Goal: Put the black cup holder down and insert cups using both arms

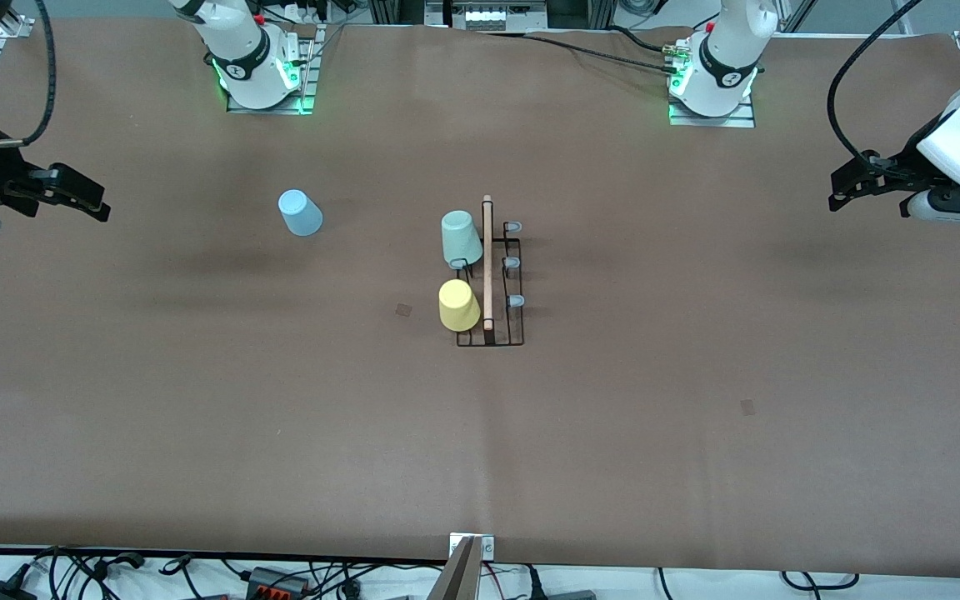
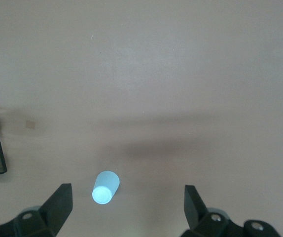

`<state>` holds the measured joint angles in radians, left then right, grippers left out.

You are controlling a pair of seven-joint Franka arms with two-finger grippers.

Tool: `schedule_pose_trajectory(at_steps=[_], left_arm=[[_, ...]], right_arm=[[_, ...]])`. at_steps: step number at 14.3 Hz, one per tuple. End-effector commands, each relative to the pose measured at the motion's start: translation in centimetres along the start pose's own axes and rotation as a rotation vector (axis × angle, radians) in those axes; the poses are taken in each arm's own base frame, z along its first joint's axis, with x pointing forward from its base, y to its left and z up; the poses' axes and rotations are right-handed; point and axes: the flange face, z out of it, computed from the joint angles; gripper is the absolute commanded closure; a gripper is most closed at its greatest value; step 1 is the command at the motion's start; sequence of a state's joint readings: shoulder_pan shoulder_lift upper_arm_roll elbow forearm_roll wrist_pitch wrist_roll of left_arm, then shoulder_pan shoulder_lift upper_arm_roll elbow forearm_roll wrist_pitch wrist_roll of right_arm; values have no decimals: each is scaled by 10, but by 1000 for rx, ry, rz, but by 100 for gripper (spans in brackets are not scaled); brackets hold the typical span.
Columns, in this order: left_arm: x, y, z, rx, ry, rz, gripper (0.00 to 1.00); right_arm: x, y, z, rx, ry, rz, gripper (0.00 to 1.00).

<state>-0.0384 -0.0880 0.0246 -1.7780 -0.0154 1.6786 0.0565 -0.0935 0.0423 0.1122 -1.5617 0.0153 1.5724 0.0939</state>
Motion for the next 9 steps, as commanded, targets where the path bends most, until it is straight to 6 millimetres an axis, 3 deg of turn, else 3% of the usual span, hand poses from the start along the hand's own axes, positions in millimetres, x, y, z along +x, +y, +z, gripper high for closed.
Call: schedule_pose_trajectory(at_steps=[1,9], left_arm=[[1,0,-7,-9,-2,-6,0],[1,0,-7,-9,-2,-6,0]], right_arm=[[1,5,-3,24,-11,-14,0],[3,5,-2,24,-8,-11,0]])
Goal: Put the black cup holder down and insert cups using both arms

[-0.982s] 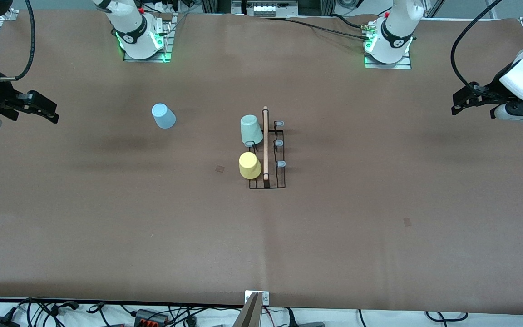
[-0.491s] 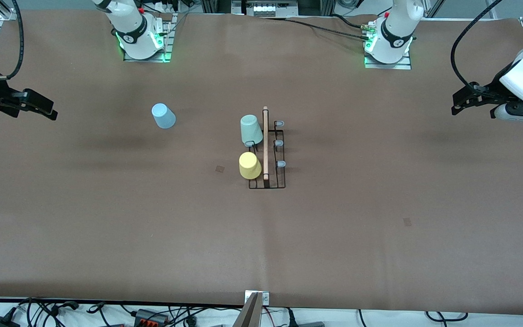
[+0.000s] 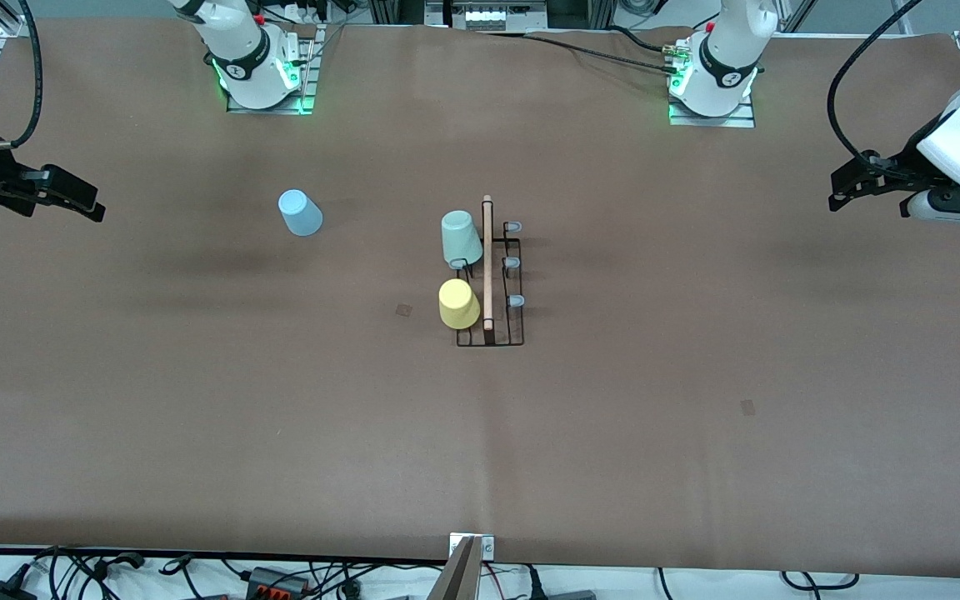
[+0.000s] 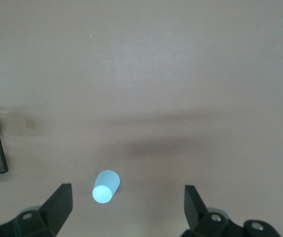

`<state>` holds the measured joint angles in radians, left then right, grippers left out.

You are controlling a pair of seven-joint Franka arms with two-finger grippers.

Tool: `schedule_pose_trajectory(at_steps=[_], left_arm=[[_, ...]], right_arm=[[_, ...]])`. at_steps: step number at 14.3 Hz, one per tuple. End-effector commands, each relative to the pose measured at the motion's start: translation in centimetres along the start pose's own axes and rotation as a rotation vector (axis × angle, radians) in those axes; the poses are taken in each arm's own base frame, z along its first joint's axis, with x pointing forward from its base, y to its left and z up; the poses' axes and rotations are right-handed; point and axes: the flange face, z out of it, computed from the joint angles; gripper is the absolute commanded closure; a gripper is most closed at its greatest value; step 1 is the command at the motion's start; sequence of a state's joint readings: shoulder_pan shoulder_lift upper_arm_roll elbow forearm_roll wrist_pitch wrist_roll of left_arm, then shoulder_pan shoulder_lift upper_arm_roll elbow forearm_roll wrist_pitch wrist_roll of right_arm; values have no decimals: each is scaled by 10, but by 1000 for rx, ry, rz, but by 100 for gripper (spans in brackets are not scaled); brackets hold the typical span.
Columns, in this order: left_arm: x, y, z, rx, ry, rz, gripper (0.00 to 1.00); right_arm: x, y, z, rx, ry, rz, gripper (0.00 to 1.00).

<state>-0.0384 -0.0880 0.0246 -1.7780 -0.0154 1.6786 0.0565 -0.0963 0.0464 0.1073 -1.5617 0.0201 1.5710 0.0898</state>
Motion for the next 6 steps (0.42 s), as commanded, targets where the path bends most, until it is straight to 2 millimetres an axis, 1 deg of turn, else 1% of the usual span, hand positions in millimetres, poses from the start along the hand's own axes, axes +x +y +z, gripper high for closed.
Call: schedule_pose_trajectory(at_steps=[1,6], left_arm=[[1,0,-7,-9,-2,-6,0],[1,0,-7,-9,-2,-6,0]], right_arm=[[1,1,-5,19,-2,-16,0],[0,0,-4,19,-9,-9,0]])
